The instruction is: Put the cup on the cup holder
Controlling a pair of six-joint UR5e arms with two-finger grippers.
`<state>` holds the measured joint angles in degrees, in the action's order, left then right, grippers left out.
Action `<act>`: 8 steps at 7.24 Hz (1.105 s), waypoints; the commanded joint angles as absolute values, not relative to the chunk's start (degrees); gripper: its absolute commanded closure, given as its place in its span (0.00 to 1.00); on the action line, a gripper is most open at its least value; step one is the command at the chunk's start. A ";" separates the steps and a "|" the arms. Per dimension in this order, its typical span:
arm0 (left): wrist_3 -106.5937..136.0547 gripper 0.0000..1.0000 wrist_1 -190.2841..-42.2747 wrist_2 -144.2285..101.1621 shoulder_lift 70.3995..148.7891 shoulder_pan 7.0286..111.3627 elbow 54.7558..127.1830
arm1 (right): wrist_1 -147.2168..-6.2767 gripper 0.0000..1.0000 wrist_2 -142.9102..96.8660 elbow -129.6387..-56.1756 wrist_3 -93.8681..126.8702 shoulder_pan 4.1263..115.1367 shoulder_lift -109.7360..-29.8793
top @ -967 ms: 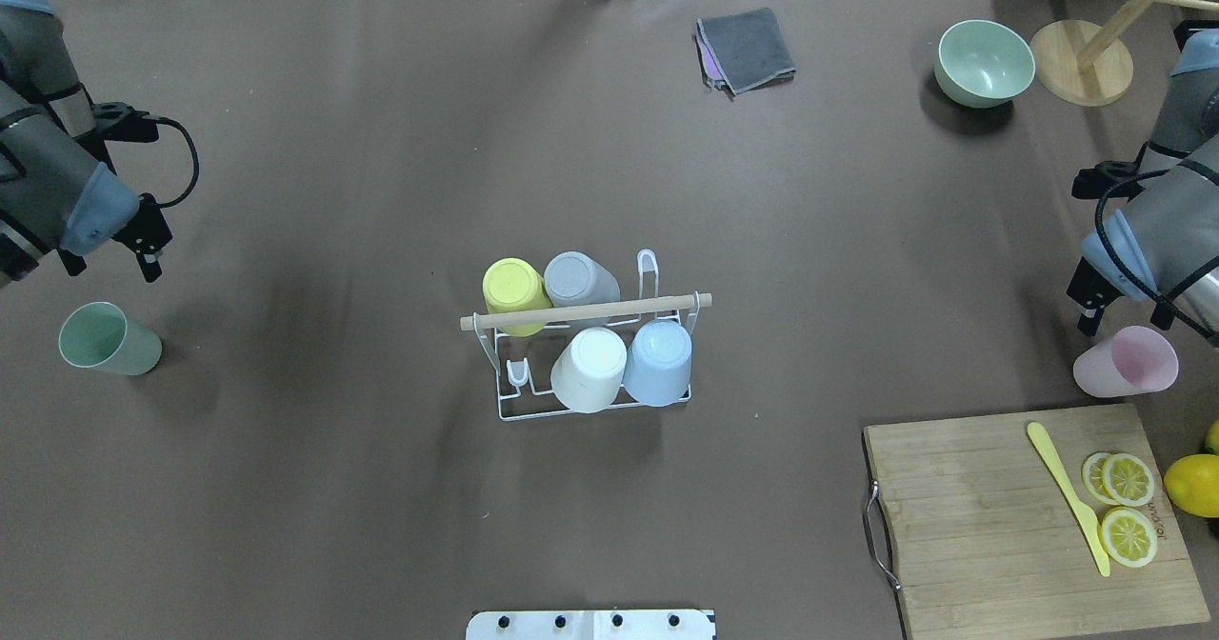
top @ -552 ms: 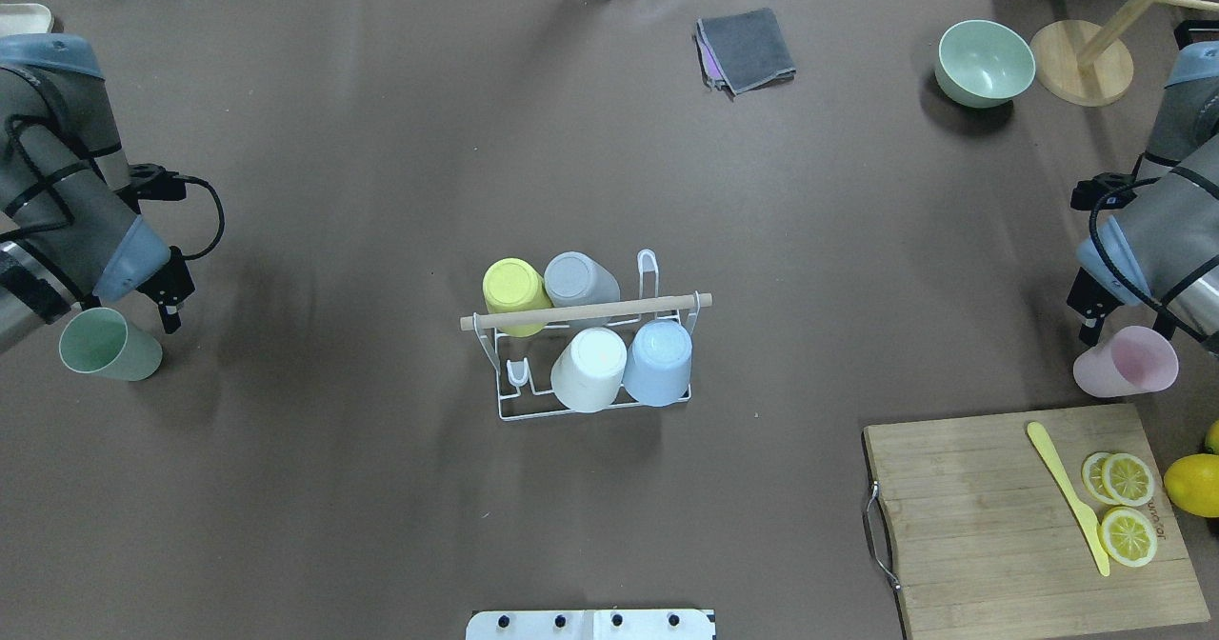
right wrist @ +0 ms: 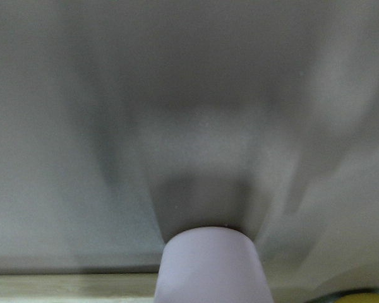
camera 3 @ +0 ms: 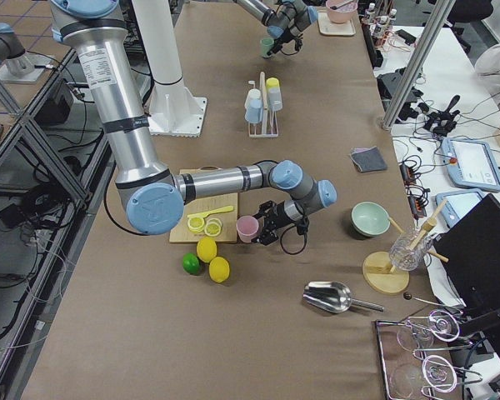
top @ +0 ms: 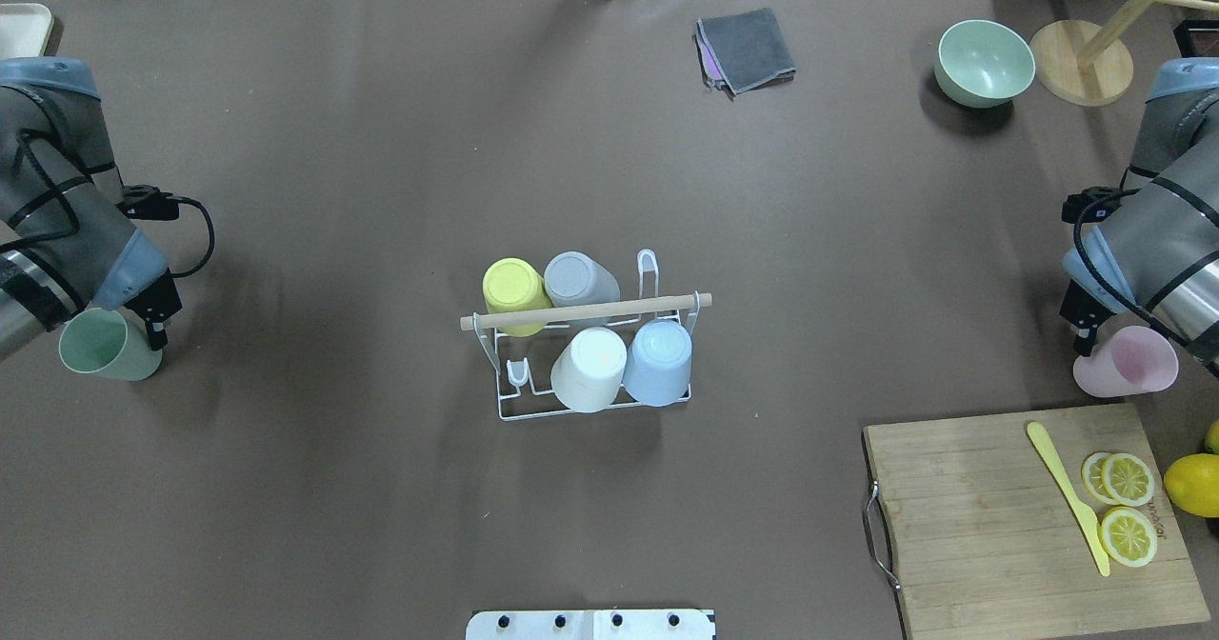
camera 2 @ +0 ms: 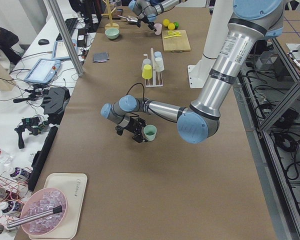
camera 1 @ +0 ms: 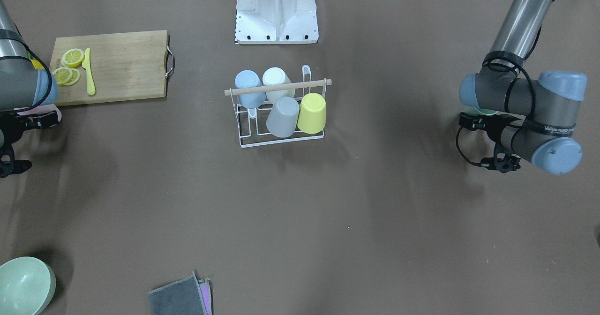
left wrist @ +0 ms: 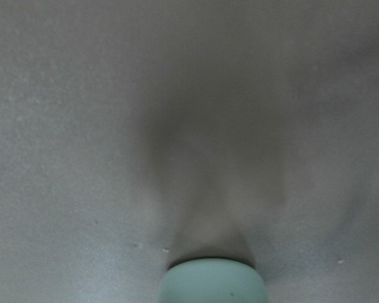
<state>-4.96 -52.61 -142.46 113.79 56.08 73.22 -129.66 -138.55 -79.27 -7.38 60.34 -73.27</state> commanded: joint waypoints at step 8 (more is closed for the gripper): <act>-9.83 0.02 -49.48 -144.49 114.35 55.37 71.03 | -133.15 0.06 -137.81 -74.80 -10.28 58.01 -71.54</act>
